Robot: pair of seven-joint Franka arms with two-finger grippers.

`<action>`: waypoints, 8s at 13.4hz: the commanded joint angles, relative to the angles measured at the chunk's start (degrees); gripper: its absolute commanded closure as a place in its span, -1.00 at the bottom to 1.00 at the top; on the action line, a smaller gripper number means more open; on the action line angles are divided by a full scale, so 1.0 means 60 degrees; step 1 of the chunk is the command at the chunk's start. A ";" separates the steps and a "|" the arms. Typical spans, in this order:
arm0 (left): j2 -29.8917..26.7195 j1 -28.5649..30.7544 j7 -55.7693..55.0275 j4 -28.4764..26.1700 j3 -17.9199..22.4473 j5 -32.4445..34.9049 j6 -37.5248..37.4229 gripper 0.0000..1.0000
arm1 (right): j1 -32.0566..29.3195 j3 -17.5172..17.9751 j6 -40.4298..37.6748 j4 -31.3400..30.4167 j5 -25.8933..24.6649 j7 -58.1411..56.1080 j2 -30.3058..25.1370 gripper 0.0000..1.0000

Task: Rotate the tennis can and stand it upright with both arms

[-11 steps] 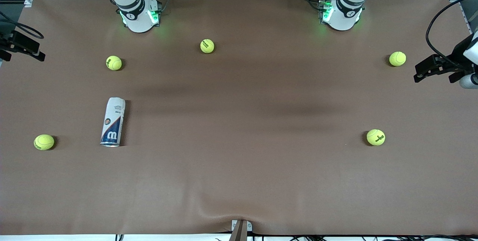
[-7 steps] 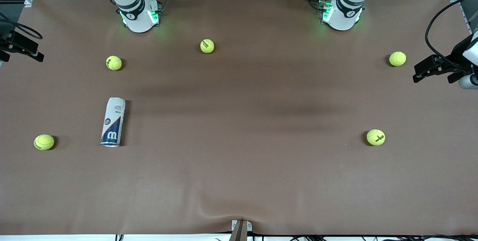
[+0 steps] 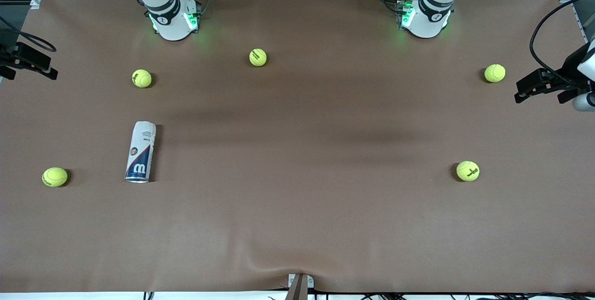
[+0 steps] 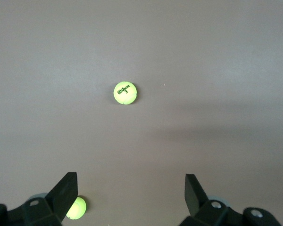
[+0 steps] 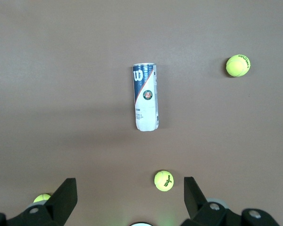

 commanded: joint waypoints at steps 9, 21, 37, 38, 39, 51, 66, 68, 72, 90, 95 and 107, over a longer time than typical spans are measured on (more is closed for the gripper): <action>-0.0034 0.0179 -0.0110 0.0022 -0.0091 -0.0024 -0.0118 -1.00 | -0.0283 -0.0013 0.0532 0.0224 -0.0031 0.0001 0.4022 -1.00; -0.0034 0.0282 -0.0037 -0.0008 -0.0091 -0.0024 -0.0118 -1.00 | 0.0070 -0.0013 0.2785 -0.0332 -0.0340 -0.0741 0.6237 -1.00; -0.0034 0.0296 -0.0022 -0.0022 -0.0091 -0.0038 -0.0118 -1.00 | -0.0107 0.0001 0.4048 -0.1080 -0.0164 -0.1244 0.7176 -0.57; -0.0034 0.0296 -0.0022 -0.0022 -0.0077 -0.0024 -0.0118 -1.00 | -0.0107 0.0001 0.4062 -0.1036 -0.0164 -0.1244 0.7176 -0.37; -0.0034 0.0296 -0.0022 -0.0022 -0.0076 -0.0038 -0.0104 -1.00 | -0.0121 0.0001 0.4135 -0.0963 -0.0164 -0.1244 0.7176 -0.31; -0.0034 0.0311 -0.0022 -0.0037 -0.0076 -0.0082 -0.0104 -1.00 | 0.0316 0.0381 0.4180 0.0194 -0.0222 -0.3219 0.7103 -0.39; -0.0020 0.0296 0.0007 -0.0022 -0.0003 -0.0126 -0.0118 -1.00 | 0.2953 0.0806 0.4473 0.0561 -0.0149 -0.8510 0.7044 -0.42; -0.0005 0.0296 0.0007 -0.0023 -0.0003 -0.0126 -0.0118 -1.00 | 0.3596 0.0953 0.4312 0.0561 -0.0135 -0.8291 0.7029 -0.40; 0.0010 0.0252 -0.0022 -0.0022 -0.0018 -0.0068 -0.0118 -1.00 | 0.5192 0.0998 0.4326 0.0649 -0.0149 -0.7062 0.6898 -0.42; 0.0229 0.0267 0.0022 -0.0110 -0.0091 -0.0126 -0.0133 -1.00 | 0.7921 0.0807 0.6348 0.0284 -0.2756 -0.5873 0.7469 -1.00; 0.0244 0.0252 0.0022 -0.0125 -0.0091 -0.0126 -0.0148 -1.00 | 0.7994 0.0822 0.6231 0.0195 -0.2727 -0.5917 0.7410 -1.00; 0.0464 0.0266 -0.0007 -0.0022 -0.0106 -0.0170 -0.0514 -1.00 | 0.7673 0.0822 0.5660 0.0269 -0.1397 -0.5814 0.6519 -1.00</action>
